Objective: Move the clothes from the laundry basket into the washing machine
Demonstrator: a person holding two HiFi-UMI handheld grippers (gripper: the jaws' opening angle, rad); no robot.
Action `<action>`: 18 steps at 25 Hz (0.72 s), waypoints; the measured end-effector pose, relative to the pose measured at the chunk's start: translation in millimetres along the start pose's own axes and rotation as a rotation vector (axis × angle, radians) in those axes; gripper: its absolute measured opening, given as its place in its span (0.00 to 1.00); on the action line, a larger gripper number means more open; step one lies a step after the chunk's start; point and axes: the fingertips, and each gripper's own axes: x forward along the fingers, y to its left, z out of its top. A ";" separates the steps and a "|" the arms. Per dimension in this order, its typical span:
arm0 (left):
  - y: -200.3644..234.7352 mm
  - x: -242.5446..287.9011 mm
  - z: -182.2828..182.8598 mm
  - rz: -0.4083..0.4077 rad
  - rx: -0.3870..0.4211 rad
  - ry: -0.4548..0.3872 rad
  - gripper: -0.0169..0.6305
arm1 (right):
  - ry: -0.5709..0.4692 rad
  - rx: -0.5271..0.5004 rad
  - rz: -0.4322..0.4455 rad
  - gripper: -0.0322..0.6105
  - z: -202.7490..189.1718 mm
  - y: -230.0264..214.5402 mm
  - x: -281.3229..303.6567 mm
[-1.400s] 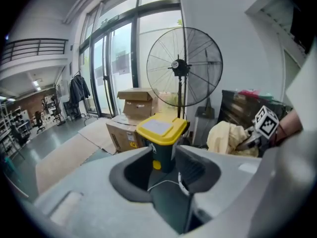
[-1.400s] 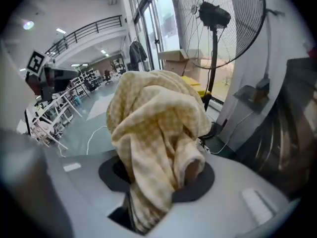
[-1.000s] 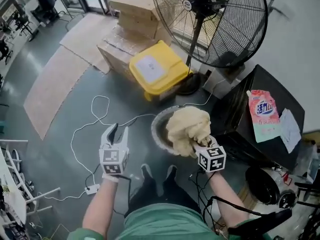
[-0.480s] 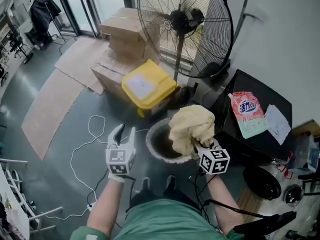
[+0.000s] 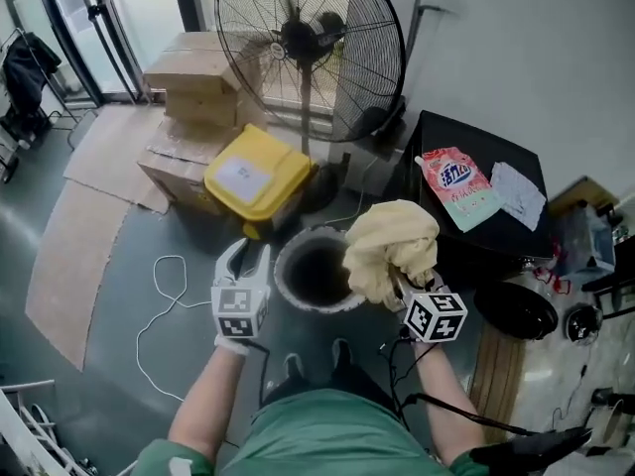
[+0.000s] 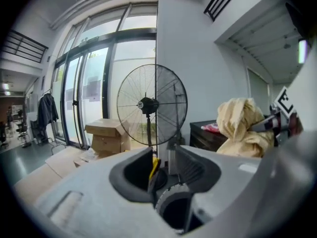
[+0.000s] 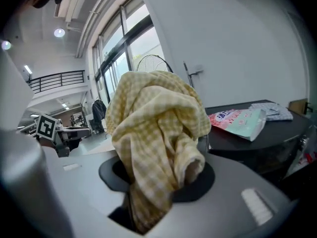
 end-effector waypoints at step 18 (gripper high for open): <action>-146.3 5.9 9.5 -0.341 0.096 -0.046 0.24 | -0.141 0.189 -0.389 0.32 -60.4 -82.2 -190.8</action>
